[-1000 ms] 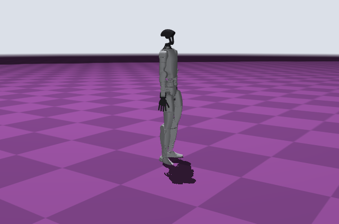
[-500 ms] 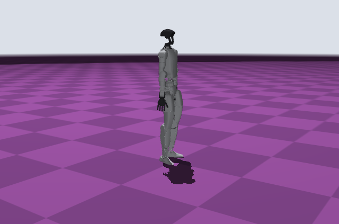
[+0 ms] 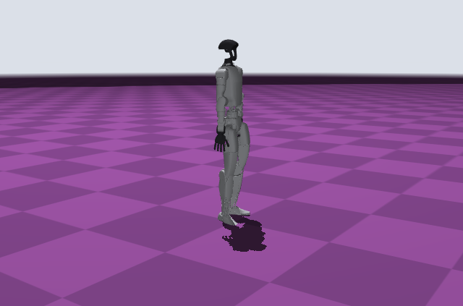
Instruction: In place motions
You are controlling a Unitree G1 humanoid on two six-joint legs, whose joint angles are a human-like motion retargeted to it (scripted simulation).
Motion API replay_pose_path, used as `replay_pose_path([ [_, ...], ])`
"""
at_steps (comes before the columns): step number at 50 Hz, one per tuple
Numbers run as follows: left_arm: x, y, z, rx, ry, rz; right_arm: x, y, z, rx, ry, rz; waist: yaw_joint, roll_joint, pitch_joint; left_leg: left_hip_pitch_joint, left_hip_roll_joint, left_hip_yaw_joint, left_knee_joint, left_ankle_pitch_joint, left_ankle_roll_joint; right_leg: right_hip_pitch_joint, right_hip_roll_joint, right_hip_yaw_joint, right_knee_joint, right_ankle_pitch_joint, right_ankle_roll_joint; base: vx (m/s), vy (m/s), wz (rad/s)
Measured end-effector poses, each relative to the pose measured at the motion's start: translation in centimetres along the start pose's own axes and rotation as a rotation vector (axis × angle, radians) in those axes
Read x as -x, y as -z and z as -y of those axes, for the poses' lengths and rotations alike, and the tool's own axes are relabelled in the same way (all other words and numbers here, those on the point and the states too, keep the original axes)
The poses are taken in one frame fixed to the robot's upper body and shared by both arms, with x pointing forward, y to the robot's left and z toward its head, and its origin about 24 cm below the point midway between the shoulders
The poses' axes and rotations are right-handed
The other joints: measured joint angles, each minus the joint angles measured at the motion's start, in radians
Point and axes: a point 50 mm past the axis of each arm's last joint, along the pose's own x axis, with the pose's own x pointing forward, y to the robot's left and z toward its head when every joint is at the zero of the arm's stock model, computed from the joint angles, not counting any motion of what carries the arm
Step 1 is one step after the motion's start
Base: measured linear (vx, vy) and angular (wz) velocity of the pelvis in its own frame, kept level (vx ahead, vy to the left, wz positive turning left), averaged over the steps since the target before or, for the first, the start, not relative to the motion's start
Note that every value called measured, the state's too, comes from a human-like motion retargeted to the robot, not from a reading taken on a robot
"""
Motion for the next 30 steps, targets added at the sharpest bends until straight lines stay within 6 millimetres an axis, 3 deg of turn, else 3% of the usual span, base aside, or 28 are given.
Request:
replay_pose_path([
  [30, -0.01, -0.14, 0.22, 0.0, 0.004, 0.004, 0.01, -0.37, -0.02, 0.014, -0.009, 0.014, -0.003, -0.006, -0.003, 0.006, -0.005, -0.001, 0.003, 0.015, -0.003, 0.004, -0.007, 0.002, 0.001, 0.024, 0.001, 0.0, 0.0, 0.0],
])
